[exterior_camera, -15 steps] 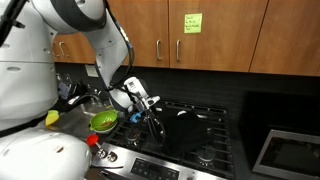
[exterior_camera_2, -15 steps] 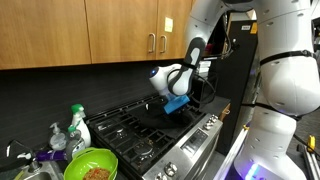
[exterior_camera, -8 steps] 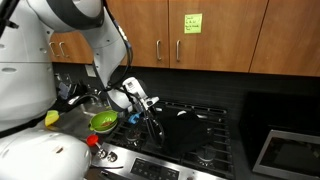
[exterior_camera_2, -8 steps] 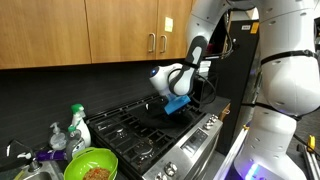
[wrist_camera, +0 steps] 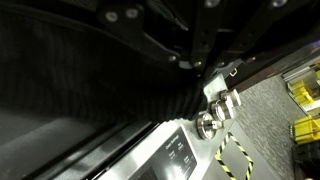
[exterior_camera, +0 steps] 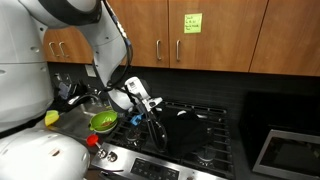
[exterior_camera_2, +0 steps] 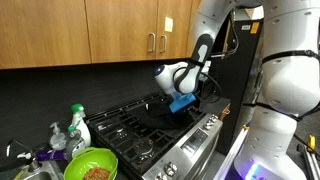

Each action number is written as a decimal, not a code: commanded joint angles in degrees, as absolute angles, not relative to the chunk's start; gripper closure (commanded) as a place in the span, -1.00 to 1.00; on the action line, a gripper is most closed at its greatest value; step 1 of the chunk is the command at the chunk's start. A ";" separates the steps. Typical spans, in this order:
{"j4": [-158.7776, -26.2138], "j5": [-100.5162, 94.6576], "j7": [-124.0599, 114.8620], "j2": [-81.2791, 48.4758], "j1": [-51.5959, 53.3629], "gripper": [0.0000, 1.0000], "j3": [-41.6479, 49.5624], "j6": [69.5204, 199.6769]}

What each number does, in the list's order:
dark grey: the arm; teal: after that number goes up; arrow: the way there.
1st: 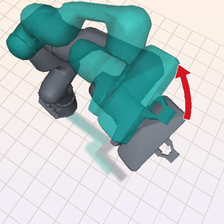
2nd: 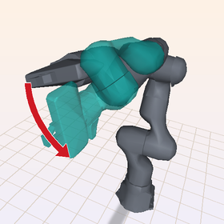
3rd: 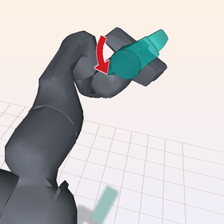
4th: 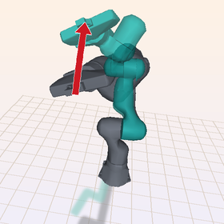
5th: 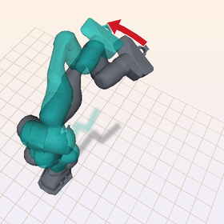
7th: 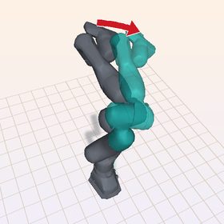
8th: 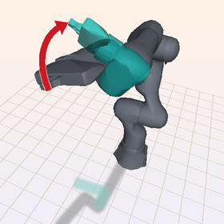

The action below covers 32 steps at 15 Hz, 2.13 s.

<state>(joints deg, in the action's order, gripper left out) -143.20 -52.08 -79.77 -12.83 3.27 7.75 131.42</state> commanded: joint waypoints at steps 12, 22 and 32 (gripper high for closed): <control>-149.29 -50.71 -79.17 -12.57 -2.03 0.98 7.30 135.68; -148.32 -42.88 -74.56 -21.08 -3.07 0.98 8.18 140.44; -146.72 -38.82 -71.80 -25.60 -0.49 0.43 11.24 142.43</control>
